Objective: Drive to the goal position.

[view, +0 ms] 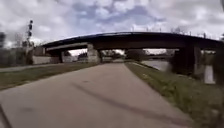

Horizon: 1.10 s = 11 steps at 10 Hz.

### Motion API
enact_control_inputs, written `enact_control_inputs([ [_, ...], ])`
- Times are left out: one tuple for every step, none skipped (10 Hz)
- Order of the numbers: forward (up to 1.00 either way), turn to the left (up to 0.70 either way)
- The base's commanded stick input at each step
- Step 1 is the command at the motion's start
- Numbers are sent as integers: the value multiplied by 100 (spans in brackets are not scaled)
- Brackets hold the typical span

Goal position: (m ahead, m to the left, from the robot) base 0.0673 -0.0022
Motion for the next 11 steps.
enact_control_inputs([
  [70,22],
  [70,18],
  [70,14],
  [70,9],
  [70,5],
  [70,1],
  [70,0],
  [70,0],
  [70,0],
  [70,0],
  [70,0],
])
